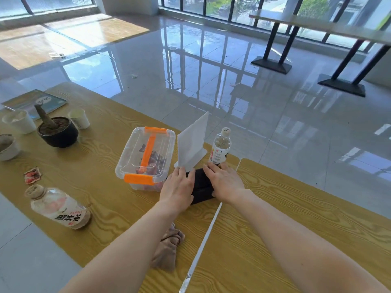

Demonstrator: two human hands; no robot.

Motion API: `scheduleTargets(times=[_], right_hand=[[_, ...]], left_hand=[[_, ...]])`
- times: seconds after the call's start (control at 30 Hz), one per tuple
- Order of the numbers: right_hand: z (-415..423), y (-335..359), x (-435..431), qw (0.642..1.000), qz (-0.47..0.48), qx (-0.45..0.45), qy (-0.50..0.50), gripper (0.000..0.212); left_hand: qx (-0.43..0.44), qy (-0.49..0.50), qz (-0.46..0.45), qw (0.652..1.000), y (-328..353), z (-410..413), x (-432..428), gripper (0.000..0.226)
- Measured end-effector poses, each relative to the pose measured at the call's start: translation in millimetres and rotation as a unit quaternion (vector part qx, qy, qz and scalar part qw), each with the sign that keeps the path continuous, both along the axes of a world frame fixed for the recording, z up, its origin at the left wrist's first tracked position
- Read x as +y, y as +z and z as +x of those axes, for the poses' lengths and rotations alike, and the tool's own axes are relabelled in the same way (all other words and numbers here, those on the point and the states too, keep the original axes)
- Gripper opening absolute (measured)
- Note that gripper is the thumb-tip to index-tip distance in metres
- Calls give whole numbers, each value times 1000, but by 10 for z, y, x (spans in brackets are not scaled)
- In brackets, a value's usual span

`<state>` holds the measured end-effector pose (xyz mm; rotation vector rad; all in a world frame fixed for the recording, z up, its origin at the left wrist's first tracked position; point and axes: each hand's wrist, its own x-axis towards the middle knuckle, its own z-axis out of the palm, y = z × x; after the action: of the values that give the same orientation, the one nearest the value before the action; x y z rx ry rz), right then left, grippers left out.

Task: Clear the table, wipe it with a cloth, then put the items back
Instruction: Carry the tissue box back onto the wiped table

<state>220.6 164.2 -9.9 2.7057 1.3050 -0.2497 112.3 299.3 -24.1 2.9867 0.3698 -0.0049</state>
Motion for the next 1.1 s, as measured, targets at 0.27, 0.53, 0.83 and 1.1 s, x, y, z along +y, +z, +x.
scheduleTargets(times=[0.27,0.53,0.83,1.1], right_hand=[[107,26,-25,999,35,-12,16,72],[-74,49,-406,990,138,8,10,75],[-305,342,-1100,981,194,-9,-25,73],[-475,534,-2183,975,207,-34,-78,74]], left_hand=[[12,-8,-6,1000,29,32,52,75],[-52,-56,30,997,97,-150,-17,79],[-99,-104,32,989,363,-229,-525,79],[-102,-145,6,984,596,-216,-1501,77]])
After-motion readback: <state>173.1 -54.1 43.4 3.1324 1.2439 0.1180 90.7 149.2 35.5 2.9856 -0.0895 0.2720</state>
